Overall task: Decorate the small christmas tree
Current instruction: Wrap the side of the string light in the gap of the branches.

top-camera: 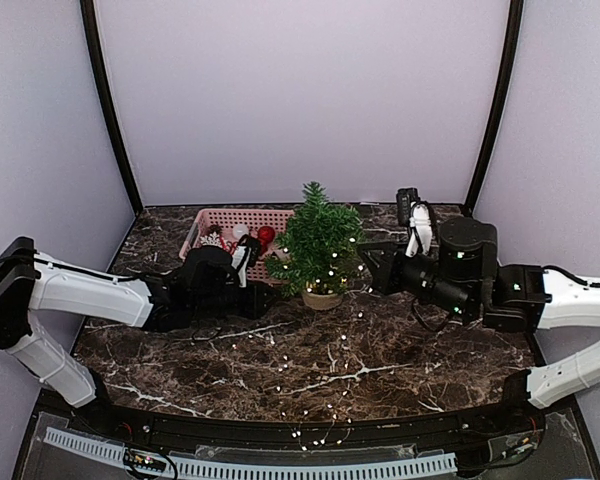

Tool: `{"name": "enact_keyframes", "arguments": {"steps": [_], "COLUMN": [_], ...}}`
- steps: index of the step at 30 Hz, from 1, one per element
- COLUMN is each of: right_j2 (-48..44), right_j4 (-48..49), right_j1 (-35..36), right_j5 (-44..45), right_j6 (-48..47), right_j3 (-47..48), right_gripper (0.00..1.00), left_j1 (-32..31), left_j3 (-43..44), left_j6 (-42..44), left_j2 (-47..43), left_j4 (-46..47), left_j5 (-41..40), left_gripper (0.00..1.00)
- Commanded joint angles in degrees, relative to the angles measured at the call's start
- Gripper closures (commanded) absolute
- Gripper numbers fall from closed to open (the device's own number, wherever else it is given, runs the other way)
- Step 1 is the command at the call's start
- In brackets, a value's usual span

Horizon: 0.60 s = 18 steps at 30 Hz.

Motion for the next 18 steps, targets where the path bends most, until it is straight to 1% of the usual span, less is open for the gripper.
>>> {"name": "enact_keyframes", "arguments": {"steps": [1, 2, 3, 4, 5, 7, 9, 13, 18], "right_j2": [-1.5, -1.5, -1.4, -1.1, -0.8, -0.4, 0.0, 0.6, 2.4], "right_j4": [3.4, 3.8, 3.9, 3.8, 3.7, 4.5, 7.0, 13.3, 16.8], "right_j1": [0.2, 0.2, 0.2, 0.3, 0.2, 0.2, 0.3, 0.2, 0.2], "right_j5": [4.2, 4.4, 5.0, 5.8, 6.4, 6.4, 4.3, -0.2, 0.1], "right_j6": [1.8, 1.8, 2.0, 2.3, 2.5, 2.5, 1.7, -0.1, -1.6], "right_j3": [-1.7, -1.9, -2.0, -2.1, -2.2, -2.2, -2.1, -1.1, 0.0], "right_gripper": [1.00, 1.00, 1.00, 1.00, 1.00, 1.00, 1.00, 1.00, 1.00], "left_j1": [0.3, 0.1, -0.1, -0.7, -1.1, -3.6, -5.2, -7.2, -8.3], "left_j3": [0.8, 0.8, 0.6, 0.7, 0.9, 1.7, 2.7, 3.5, 3.9], "left_j6": [0.8, 0.9, 1.2, 1.5, 2.4, 4.0, 4.9, 4.2, 1.8], "left_j2": [-3.7, -4.3, -5.8, -6.6, -8.2, -10.4, -11.7, -12.5, -10.4], "left_j4": [-2.0, -2.1, -2.4, -2.6, -3.1, -4.1, -4.7, -3.1, 1.4], "left_j5": [-1.6, -1.9, -3.0, -3.8, -5.6, -8.7, -10.2, -9.3, -5.1], "left_gripper": [0.68, 0.66, 0.60, 0.57, 0.53, 0.48, 0.46, 0.47, 0.48]}}
